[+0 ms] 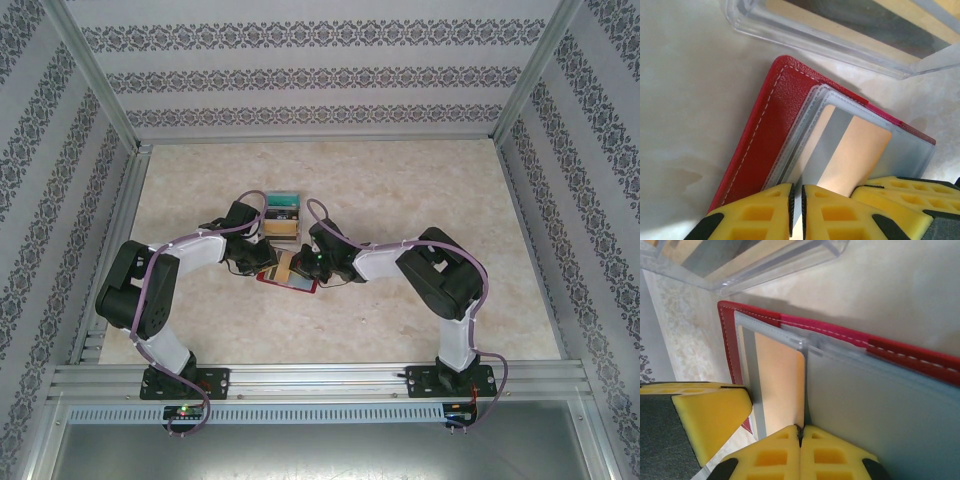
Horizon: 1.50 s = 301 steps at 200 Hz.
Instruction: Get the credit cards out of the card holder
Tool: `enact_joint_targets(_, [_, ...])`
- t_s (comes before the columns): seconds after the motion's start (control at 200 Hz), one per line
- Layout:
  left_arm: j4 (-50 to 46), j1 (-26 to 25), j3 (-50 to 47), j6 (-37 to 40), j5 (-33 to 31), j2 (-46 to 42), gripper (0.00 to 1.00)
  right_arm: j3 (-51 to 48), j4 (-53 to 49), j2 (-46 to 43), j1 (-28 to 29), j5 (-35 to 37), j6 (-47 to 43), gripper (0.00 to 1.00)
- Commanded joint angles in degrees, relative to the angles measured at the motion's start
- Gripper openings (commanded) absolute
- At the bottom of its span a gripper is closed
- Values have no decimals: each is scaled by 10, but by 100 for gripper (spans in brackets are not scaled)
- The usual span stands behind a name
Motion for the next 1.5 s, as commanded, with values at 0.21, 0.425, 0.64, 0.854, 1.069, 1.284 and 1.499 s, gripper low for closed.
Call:
enact_joint_targets(0.21, [-36,12,0,-5,-30,-4,12,-41,6,-30,-16,5,-3,0])
enact_joint_targets(0.425, [-31,14,-1,-7,-22,3,12,-52,11,-35,-21,-1,-5,0])
enact_joint_targets(0.64, [-27,14,0,-2,-7,-2,12,-42,13,-28,-21,-9,-5,0])
enact_joint_targets(0.854, [-31,14,-2,-1,-16,-5,12,-62,5,-42,-28,-6,-4,0])
enact_joint_targets(1.069, [-29,14,-4,-2,-16,-2,12,-82,-1,-53,-43,-11,-10,0])
enact_joint_targets(1.284, [-30,15,-3,-1,-11,-5,12,-87,-10,-57,-52,-22,-14,0])
enact_joint_targets(1.499, [-4,2,18,8,37,-23,15,-75,-9,-48,-48,-29,-16,0])
